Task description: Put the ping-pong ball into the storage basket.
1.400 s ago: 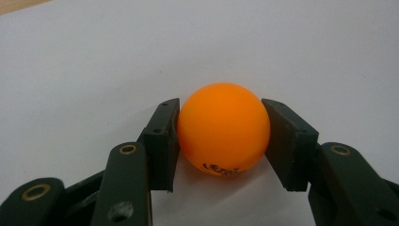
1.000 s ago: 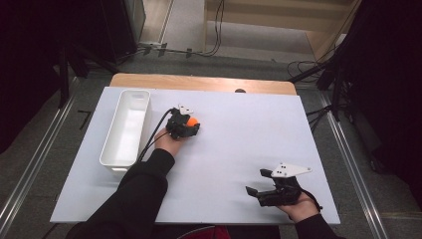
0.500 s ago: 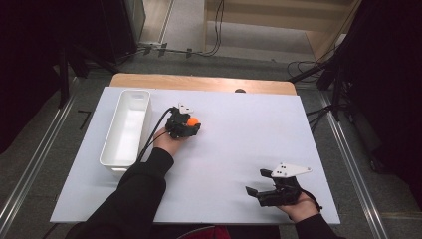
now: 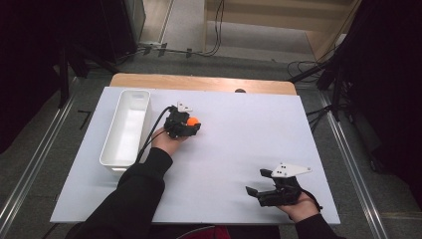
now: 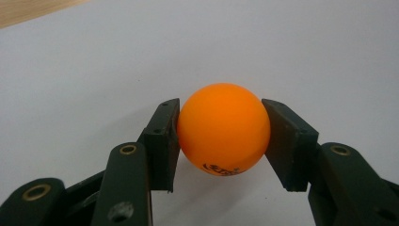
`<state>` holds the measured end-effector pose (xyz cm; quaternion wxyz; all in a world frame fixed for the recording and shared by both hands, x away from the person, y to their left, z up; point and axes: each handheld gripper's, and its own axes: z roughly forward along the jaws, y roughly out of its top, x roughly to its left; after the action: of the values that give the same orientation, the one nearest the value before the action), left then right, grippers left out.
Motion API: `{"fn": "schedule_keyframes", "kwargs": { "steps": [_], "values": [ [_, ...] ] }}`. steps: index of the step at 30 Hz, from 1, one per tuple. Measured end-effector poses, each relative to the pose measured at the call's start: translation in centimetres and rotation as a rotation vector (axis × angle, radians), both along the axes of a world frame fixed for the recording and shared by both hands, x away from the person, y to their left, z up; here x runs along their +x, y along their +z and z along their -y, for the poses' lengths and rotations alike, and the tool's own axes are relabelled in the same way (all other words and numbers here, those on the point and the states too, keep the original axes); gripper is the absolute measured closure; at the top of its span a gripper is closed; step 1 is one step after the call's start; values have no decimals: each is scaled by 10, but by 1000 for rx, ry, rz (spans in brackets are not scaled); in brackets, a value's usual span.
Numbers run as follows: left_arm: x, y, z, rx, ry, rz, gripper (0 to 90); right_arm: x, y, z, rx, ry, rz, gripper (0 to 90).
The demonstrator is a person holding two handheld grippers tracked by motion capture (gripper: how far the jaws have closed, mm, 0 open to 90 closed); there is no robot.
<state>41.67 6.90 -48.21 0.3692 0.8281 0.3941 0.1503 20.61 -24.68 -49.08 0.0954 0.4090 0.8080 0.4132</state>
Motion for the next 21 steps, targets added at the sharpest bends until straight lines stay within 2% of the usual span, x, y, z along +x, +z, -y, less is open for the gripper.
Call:
{"fn": "schedule_keyframes", "kwargs": {
  "steps": [2, 4, 13, 21],
  "values": [
    [-1, 2, -1, 8, -7, -7, 501, 0, 0, 0, 0, 0, 0, 147],
    [-2, 4, -1, -5, -2, -13, 501, 0, 0, 0, 1, 0, 0, 147],
    [-9, 18, -2, -19, -24, 1, 501, 0, 0, 0, -2, -1, -2, 147],
    [-14, 26, -3, -36, -37, -3, 501, 0, 0, 0, -1, 0, -3, 147]
  ]
}}
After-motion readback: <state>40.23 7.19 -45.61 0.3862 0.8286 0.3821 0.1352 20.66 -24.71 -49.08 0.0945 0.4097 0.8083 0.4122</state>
